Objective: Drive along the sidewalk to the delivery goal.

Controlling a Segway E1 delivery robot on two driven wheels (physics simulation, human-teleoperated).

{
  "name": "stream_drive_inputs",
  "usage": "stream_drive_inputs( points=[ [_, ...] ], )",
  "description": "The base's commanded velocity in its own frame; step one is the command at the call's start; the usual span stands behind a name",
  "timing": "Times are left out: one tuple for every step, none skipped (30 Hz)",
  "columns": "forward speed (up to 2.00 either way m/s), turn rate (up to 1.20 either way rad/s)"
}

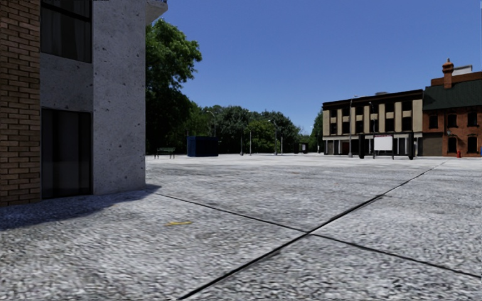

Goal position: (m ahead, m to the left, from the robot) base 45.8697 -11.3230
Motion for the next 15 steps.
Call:
stream_drive_inputs(
  points=[
    [2.00,0.00],
    [2.00,0.00],
    [2.00,0.00],
    [2.00,0.00],
    [2.00,0.00],
    [2.00,0.00],
    [2.00,0.00],
    [2.00,0.00],
    [2.00,0.00],
    [2.00,0.00],
    [2.00,0.00],
    [2.00,0.00],
    [2.00,0.00],
    [2.00,0.00],
    [2.00,0.00]
  ],
)
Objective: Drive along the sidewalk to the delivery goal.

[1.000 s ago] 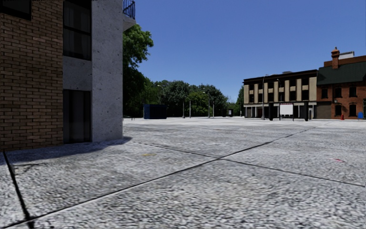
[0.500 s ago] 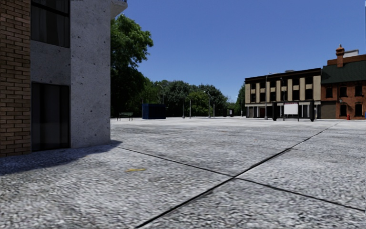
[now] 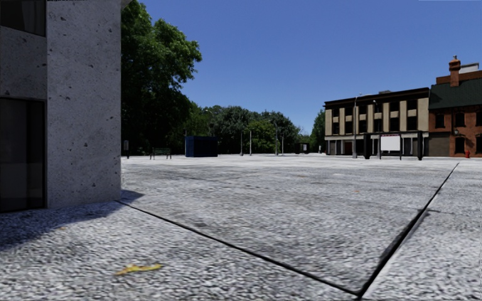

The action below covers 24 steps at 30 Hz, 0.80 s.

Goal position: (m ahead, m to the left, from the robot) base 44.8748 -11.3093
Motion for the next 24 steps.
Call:
stream_drive_inputs(
  points=[
    [2.00,0.00],
    [2.00,0.00],
    [2.00,0.00],
    [2.00,0.00],
    [2.00,0.00],
    [2.00,0.00],
    [2.00,0.00],
    [2.00,0.00],
    [2.00,0.00],
    [2.00,0.00],
    [2.00,0.00],
    [2.00,0.00],
    [2.00,0.00],
    [2.00,0.00],
    [2.00,0.00],
    [2.00,0.00],
    [2.00,0.00],
    [2.00,0.00],
    [2.00,0.00],
    [2.00,0.00],
    [2.00,0.00],
    [2.00,0.00],
    [2.00,0.00],
    [2.00,0.00]
  ],
)
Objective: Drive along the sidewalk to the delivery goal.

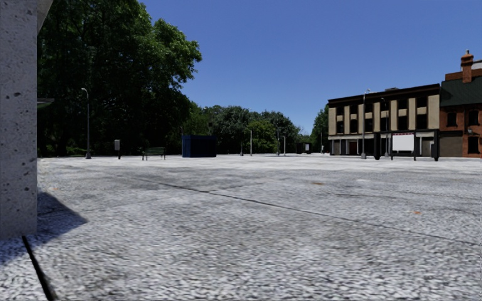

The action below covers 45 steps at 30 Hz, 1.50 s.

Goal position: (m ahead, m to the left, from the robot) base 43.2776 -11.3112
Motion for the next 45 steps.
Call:
stream_drive_inputs(
  points=[
    [2.00,0.00],
    [2.00,0.00],
    [2.00,0.00],
    [2.00,0.00],
    [2.00,0.00],
    [2.00,0.00],
    [2.00,0.00],
    [2.00,0.00],
    [2.00,0.00],
    [2.00,0.00],
    [2.00,0.00],
    [2.00,0.00],
    [2.00,0.00],
    [2.00,0.00],
    [2.00,0.00],
    [2.00,0.00],
    [2.00,0.00],
    [2.00,0.00],
    [2.00,0.00],
    [2.00,0.00],
    [2.00,0.00],
    [2.00,0.00],
    [2.00,0.00],
    [2.00,0.00],
    [2.00,0.00],
    [2.00,0.00],
    [2.00,0.00],
    [2.00,0.00],
    [2.00,0.00],
    [2.00,0.00],
    [2.00,0.00],
    [2.00,0.00],
    [2.00,0.00],
    [2.00,0.00],
    [2.00,0.00],
    [2.00,0.00],
    [2.00,0.00],
    [2.00,0.00],
    [2.00,0.00],
    [2.00,0.00],
    [2.00,0.00],
    [2.00,0.00],
    [2.00,0.00],
    [2.00,0.00],
    [2.00,0.00]
  ],
)
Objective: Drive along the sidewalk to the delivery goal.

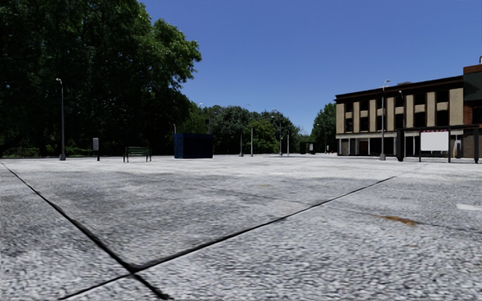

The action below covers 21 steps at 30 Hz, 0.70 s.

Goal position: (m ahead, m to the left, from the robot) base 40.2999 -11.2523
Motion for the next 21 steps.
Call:
stream_drive_inputs(
  points=[
    [2.00,0.00],
    [2.00,0.00],
    [2.00,0.00],
    [2.00,0.00],
    [2.00,0.00],
    [2.00,0.00],
    [2.00,0.00],
    [2.00,0.00],
    [2.00,0.00],
    [2.00,0.00],
    [2.00,0.00],
    [2.00,0.00],
    [2.00,0.00],
    [2.00,0.00],
    [2.00,0.00],
    [2.00,0.00],
    [2.00,0.00],
    [2.00,0.00],
    [2.00,0.00],
    [2.00,0.00],
    [2.00,0.00]
  ],
)
